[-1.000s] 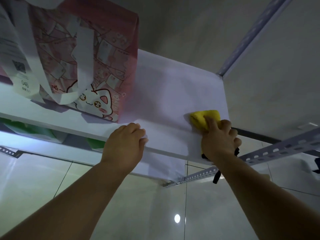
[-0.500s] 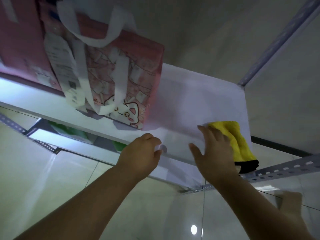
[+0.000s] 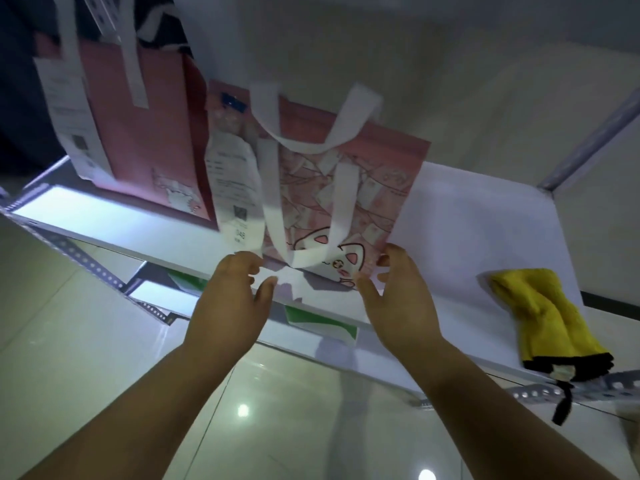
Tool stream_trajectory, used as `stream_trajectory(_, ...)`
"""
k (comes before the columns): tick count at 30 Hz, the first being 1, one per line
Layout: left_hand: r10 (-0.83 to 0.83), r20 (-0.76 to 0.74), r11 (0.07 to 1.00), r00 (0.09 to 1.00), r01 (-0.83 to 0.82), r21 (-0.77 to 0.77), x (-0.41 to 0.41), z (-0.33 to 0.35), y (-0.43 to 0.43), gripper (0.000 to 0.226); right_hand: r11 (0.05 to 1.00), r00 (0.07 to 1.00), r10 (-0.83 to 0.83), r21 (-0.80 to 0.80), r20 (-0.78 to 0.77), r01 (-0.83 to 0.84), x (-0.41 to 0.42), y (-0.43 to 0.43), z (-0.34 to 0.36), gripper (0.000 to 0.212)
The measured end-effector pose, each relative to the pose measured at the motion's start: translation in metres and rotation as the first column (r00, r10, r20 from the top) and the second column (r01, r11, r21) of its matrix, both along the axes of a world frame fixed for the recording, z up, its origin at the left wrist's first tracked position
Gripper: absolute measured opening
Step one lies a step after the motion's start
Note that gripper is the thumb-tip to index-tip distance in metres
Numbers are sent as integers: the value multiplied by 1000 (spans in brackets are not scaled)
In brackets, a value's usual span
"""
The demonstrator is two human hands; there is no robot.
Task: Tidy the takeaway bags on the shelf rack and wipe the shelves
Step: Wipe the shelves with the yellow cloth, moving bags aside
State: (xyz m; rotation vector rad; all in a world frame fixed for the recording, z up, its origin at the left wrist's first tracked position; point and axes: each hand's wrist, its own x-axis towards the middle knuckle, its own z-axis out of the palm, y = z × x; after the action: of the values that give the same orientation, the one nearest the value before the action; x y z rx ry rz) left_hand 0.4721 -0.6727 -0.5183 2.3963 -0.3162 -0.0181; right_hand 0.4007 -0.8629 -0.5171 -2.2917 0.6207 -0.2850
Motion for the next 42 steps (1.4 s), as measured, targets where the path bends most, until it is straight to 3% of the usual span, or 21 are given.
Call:
stream_trajectory(6,120,36,993,992,-119,-23,40,4,23,46,971,975,-221,89,-38,224,23,4,0,2)
stream_trajectory(9,113,29,993,993,-111,-45,54,5,23,56,951,957,-290,113,-6,289,23,-3,-3,10)
stream_trajectory(15,-82,-44,989,996,76,-129,61,6,-6,30,903,903,-427,73,43,423,15,-33,-3,7)
stream_trajectory(21,-224,-51,963,973,213,-167,68,8,-51,53,851,841,-525,109,130,514,15,-71,-2,7)
stream_trajectory(25,-250,-5,962,968,248,-113,71,3,-75,64,871,880,-475,162,29,464,26,-93,3,31)
stream_trajectory(29,-279,-73,956,957,270,-113,76,-1,-95,70,918,926,-377,139,13,371,29,-107,4,42)
stream_trajectory(34,-320,-76,944,945,310,-117,73,-8,-102,81,941,941,-337,35,-17,338,25,-115,2,43)
stream_trajectory(38,-287,-10,953,958,285,-99,66,-14,-94,84,914,915,-403,-37,6,403,16,-108,0,50)
stream_trajectory(42,-229,24,967,973,230,-106,55,-12,-83,70,916,912,-388,-56,132,398,0,-86,-3,45)
